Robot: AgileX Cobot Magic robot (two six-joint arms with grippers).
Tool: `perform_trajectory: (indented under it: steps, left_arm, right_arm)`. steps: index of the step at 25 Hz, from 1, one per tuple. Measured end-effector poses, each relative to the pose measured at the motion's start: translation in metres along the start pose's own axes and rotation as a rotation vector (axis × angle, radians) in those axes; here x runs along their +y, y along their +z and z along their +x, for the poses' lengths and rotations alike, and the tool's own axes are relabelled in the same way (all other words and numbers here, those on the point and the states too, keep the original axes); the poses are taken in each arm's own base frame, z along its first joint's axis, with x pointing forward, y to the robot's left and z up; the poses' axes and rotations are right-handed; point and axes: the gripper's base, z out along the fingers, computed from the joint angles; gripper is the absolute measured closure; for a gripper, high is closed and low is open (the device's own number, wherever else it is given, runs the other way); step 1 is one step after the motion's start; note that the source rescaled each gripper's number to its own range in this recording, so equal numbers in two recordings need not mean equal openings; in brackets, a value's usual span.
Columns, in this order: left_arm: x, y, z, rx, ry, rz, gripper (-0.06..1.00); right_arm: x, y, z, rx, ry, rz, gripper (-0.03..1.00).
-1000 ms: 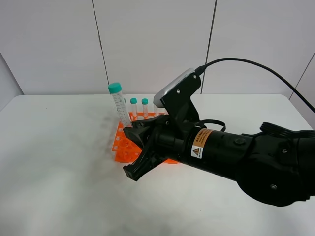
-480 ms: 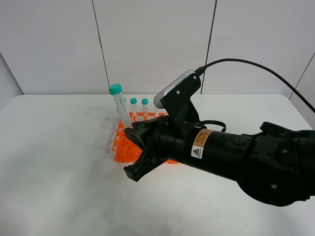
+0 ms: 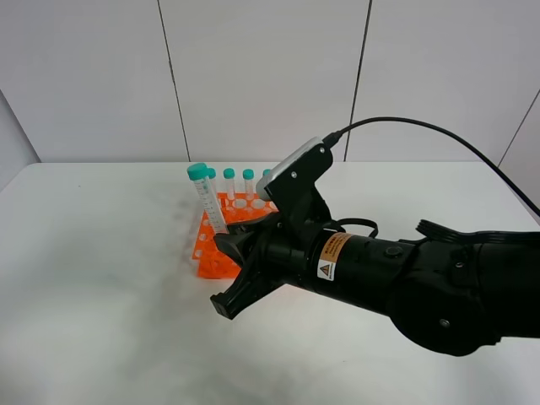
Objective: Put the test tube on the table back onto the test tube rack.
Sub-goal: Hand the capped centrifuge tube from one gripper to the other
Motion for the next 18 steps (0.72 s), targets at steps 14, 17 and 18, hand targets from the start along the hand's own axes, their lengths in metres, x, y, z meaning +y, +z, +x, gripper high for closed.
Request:
perform_trajectory:
  steps: [14, 17, 18]
  left_arm:
    - [0.019, 0.113, -0.029, 0.06, -0.014, 0.14, 0.0]
    - [0.022, 0.133, -0.028, 0.065, -0.03, 0.167, 0.0]
    - [0.023, 0.138, -0.029, 0.06, -0.04, 0.176, 0.0]
  right_arm:
    - [0.0, 0.0, -0.001, -0.015, -0.006, -0.001, 0.96]
    - [0.0, 0.0, -0.001, -0.015, -0.007, -0.001, 0.96]
    - [0.0, 0.0, -0.001, -0.015, -0.007, -0.001, 0.96]
